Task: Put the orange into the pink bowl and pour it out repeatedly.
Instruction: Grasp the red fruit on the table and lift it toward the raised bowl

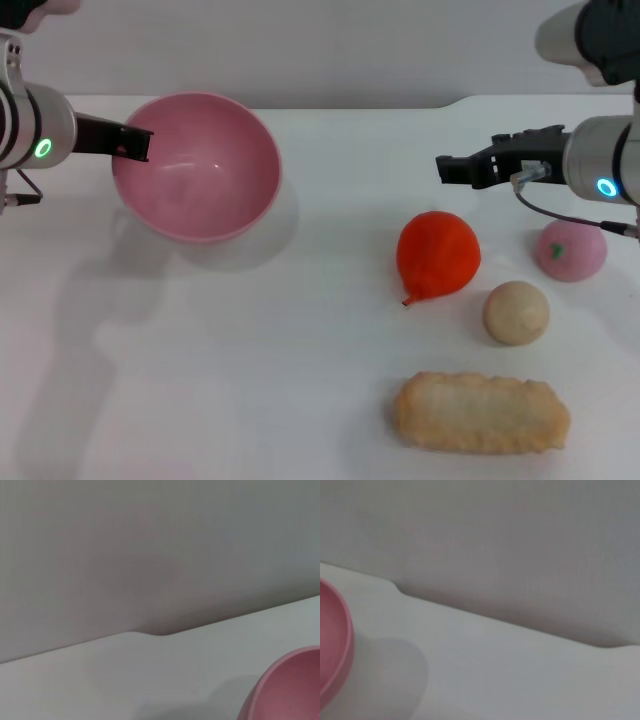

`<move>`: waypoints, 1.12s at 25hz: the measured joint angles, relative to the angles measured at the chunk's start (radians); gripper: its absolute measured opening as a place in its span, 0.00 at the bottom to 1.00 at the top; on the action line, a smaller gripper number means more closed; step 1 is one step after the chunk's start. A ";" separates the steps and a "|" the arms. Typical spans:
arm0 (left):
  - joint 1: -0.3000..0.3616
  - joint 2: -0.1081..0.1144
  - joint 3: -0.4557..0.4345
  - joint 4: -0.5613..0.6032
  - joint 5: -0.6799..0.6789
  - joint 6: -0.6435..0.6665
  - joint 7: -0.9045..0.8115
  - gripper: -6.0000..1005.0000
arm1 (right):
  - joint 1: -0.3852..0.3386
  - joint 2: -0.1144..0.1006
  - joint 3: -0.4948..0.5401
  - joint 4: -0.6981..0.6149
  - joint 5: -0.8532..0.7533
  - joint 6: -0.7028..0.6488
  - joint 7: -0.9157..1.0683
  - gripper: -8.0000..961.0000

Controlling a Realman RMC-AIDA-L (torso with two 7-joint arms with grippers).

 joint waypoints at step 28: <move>-0.024 0.000 -0.008 -0.030 -0.005 0.001 0.025 0.05 | 0.094 0.003 -0.043 0.239 0.070 0.013 0.062 0.69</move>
